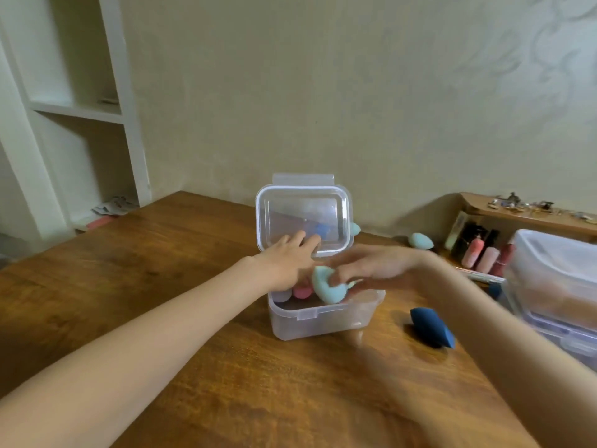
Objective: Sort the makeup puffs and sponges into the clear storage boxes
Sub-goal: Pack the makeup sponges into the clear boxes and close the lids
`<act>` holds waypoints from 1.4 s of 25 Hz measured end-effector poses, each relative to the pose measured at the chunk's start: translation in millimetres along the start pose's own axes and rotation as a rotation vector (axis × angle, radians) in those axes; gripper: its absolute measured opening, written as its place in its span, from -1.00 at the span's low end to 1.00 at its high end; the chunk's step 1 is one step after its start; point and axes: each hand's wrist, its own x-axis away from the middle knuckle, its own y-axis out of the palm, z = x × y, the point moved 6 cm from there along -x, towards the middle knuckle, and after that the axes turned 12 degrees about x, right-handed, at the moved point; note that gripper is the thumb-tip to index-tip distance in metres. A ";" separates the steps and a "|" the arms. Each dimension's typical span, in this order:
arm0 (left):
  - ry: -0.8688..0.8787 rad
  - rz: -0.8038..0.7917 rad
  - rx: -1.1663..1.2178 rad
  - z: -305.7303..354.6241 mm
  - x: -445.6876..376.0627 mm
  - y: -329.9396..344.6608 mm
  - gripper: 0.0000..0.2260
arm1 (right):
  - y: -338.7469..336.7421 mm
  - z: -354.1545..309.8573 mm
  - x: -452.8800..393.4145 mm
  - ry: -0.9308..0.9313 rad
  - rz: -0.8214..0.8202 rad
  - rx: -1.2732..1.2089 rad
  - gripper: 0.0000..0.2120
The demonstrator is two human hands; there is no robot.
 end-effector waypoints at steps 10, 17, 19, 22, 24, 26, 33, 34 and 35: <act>-0.082 -0.229 0.696 -11.9 23.0 -17.5 -0.53 | 24.3 -11.2 -19.2 0.129 0.197 0.224 -0.69; -0.081 -0.309 0.503 -7.0 23.6 -14.3 -0.45 | 31.3 -24.9 -36.9 0.072 0.330 0.552 -0.67; -0.077 -0.293 0.452 -5.7 23.2 -15.3 -0.42 | 31.3 -25.8 -38.6 0.066 0.326 0.599 -0.75; -0.068 -0.289 0.353 -6.3 24.7 -15.7 -0.35 | 18.0 -16.0 -32.0 0.149 0.311 0.515 -0.75; -0.065 -0.315 0.282 -5.7 24.0 -14.4 -0.29 | 5.9 -6.5 -23.6 0.203 0.348 0.332 -0.73; -0.067 -0.356 0.208 -4.3 21.6 -13.0 -0.25 | 2.3 -2.6 -15.0 0.216 0.303 0.246 -0.75; -0.067 -0.358 0.189 -4.0 14.8 -18.0 -0.26 | -78.0 2.9 19.0 0.068 0.732 -0.223 -0.82; -0.064 -0.351 0.184 -3.8 13.3 -18.5 -0.27 | -93.9 14.7 14.8 0.123 0.831 -0.186 -0.81; -0.063 -0.348 0.188 -2.9 12.4 -19.2 -0.27 | -106.3 27.9 6.6 0.216 0.895 -0.043 -0.79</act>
